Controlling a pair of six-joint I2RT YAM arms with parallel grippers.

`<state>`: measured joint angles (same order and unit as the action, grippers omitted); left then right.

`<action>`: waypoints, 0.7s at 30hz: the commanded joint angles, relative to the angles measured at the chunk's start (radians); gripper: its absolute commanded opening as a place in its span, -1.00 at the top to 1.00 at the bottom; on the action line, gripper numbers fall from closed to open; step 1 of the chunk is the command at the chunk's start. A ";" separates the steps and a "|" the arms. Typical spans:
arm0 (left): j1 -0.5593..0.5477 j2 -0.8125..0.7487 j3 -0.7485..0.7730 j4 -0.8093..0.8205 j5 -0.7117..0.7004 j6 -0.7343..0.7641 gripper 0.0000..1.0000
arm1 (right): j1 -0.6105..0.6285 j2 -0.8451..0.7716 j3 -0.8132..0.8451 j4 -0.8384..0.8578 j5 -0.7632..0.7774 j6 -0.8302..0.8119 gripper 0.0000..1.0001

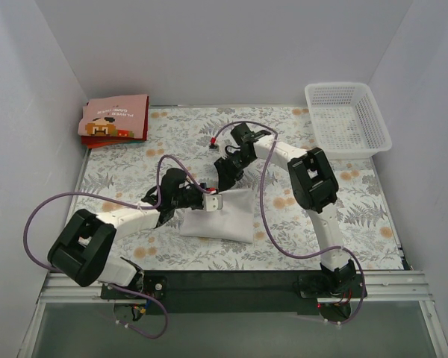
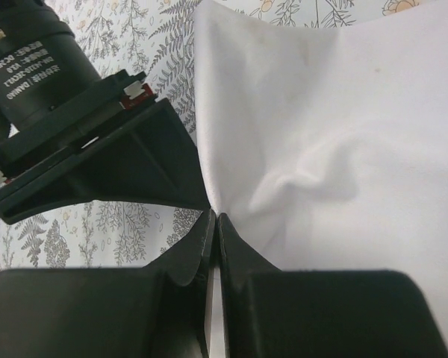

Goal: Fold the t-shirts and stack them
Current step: Fold the tshirt

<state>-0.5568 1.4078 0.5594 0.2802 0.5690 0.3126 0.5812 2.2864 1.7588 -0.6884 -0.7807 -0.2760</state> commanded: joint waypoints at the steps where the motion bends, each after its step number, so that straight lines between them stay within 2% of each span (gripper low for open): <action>1: -0.005 -0.047 -0.013 0.030 0.035 0.037 1.00 | 0.003 -0.079 0.062 -0.019 0.050 -0.012 -0.14; 2: -0.006 -0.043 -0.015 0.030 0.038 0.042 1.00 | 0.002 -0.096 0.067 -0.019 0.057 -0.012 -0.21; 7: -0.009 -0.007 0.013 0.050 0.031 0.049 1.00 | -0.014 -0.140 0.117 -0.017 0.112 -0.008 -0.34; 9: -0.011 0.020 0.031 0.072 0.013 0.030 0.98 | -0.047 -0.157 0.128 -0.016 0.110 0.000 -0.49; 10: -0.009 0.028 0.045 0.076 -0.010 -0.013 0.87 | -0.063 -0.163 0.130 -0.017 0.107 0.011 -0.55; 11: -0.008 0.043 0.091 0.064 -0.023 -0.042 0.54 | -0.081 -0.179 0.126 -0.019 0.098 0.015 -0.63; 12: 0.004 0.043 0.115 0.051 -0.030 -0.078 0.42 | -0.125 -0.188 0.119 -0.019 0.071 0.021 -0.68; 14: 0.032 0.042 0.204 -0.025 -0.020 -0.209 0.19 | -0.188 -0.220 0.076 -0.020 0.049 0.029 -0.71; 15: 0.070 0.043 0.244 -0.077 -0.003 -0.248 0.15 | -0.208 -0.234 0.055 -0.020 0.031 0.029 -0.71; 16: 0.092 0.045 0.279 -0.186 0.018 -0.364 0.12 | -0.224 -0.264 0.007 -0.020 0.025 0.026 -0.70; 18: 0.159 0.068 0.376 -0.306 0.087 -0.467 0.11 | -0.257 -0.289 -0.044 -0.019 0.000 0.020 -0.64; 19: 0.181 0.078 0.402 -0.426 0.118 -0.499 0.11 | -0.262 -0.309 -0.065 -0.019 -0.006 0.020 -0.61; 21: 0.243 0.103 0.451 -0.505 0.178 -0.621 0.11 | -0.264 -0.329 -0.151 -0.016 -0.018 0.018 -0.51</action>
<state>-0.3901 1.4868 0.9455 0.0296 0.6369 -0.0727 0.2935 2.0079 1.6901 -0.6842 -0.7383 -0.2604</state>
